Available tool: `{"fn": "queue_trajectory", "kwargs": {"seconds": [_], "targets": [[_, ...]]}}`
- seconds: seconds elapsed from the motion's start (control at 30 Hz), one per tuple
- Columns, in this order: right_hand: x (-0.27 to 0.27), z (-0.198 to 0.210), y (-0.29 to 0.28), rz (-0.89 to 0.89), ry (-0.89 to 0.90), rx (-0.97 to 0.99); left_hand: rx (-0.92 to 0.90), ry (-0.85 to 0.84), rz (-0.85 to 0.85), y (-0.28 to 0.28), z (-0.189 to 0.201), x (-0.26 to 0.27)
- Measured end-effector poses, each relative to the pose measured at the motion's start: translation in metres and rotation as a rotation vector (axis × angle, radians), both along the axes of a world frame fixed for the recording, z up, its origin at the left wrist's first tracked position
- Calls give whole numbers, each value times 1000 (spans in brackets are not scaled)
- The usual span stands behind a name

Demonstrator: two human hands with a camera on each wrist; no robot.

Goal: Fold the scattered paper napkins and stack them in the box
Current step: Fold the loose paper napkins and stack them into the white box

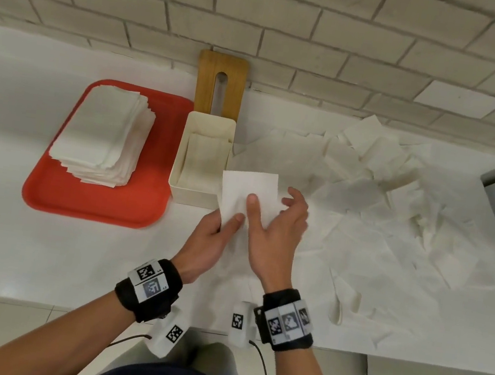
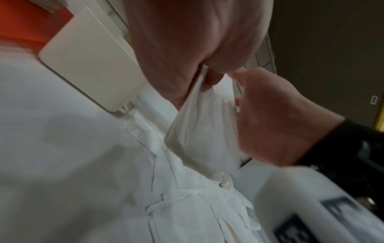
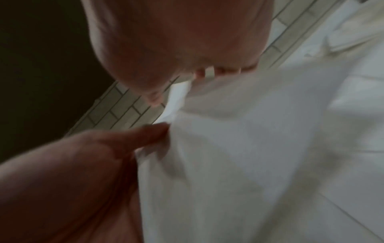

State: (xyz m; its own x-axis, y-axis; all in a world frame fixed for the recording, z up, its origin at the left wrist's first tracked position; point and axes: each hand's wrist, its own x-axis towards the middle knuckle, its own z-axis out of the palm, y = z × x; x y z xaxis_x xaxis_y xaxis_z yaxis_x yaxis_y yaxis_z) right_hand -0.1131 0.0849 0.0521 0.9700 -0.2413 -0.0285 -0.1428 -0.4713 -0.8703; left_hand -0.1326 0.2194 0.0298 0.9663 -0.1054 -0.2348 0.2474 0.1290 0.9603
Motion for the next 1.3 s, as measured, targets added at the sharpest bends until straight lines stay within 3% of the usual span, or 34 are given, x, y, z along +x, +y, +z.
{"fn": "queue_trajectory", "kwargs": {"seconds": [0.07,0.13,0.23,0.4,0.5,0.67,0.83,0.97,1.07,1.17,1.3], "targets": [[-14,-2,-14,219,201,207,-73,-22,64,7,-3,-6],[-28,-14,-29,396,197,65,-121,-34,166,17,-3,-14],[-46,-26,-40,365,11,-117,-63,-38,288,41,1,-31],[-61,-26,-38,260,-202,-41,102,-120,336,78,-14,-57],[-62,-45,-26,321,-166,-68,300,-151,301,80,-39,-64],[-65,-83,-18,437,36,-182,600,-145,188,74,-73,-67],[-52,-61,-20,412,-139,-180,659,-289,184,84,-23,-33],[-19,-26,-2,477,-336,-87,687,-422,292,96,48,30],[19,-12,29,408,-365,-50,716,-521,379,103,75,80],[66,-5,66,269,-265,-64,851,-460,394,112,64,110],[116,-17,109,302,107,-195,1083,-149,242,120,17,117]]}}
